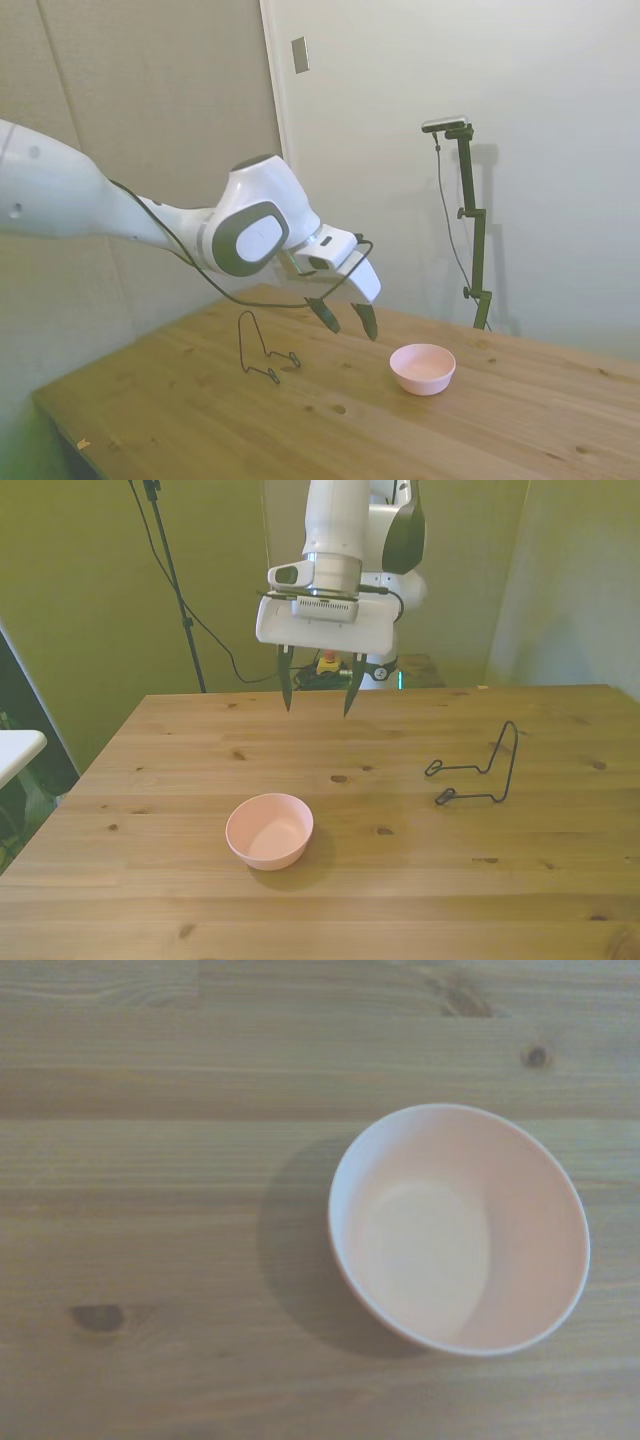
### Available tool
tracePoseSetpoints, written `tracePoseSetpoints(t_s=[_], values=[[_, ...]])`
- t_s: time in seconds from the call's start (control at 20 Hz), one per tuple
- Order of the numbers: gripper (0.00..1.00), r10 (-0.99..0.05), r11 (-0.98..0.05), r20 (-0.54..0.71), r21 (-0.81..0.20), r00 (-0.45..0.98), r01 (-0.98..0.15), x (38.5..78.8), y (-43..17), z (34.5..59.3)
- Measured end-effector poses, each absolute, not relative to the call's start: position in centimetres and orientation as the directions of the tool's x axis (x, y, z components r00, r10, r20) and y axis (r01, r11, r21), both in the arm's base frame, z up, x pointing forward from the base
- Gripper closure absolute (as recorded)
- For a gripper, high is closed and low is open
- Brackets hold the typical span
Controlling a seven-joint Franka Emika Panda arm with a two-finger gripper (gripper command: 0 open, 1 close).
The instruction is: Load the bowl
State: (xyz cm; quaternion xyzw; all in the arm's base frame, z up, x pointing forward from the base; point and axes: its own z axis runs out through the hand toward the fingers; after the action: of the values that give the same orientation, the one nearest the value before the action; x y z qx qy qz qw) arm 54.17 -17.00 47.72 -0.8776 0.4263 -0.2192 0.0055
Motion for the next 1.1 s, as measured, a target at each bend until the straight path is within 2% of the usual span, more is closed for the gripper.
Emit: tracePoseSetpoints(t_s=[0.25,0.6,0.65,1.1], values=[[0.0,-0.756,-0.626,0.41,-0.222,0.511,-0.748,58.7,-18.3,43.1],[0.0,-0.769,-0.606,0.394,-0.198,0.503,-0.77,63.6,-17.9,38.3],[1.0,-0.769,-0.605,0.395,-0.194,0.502,-0.772,64.0,-18.0,37.9],[1.0,-0.792,-0.577,0.358,-0.177,0.494,-0.797,65.3,-18.3,36.5]])
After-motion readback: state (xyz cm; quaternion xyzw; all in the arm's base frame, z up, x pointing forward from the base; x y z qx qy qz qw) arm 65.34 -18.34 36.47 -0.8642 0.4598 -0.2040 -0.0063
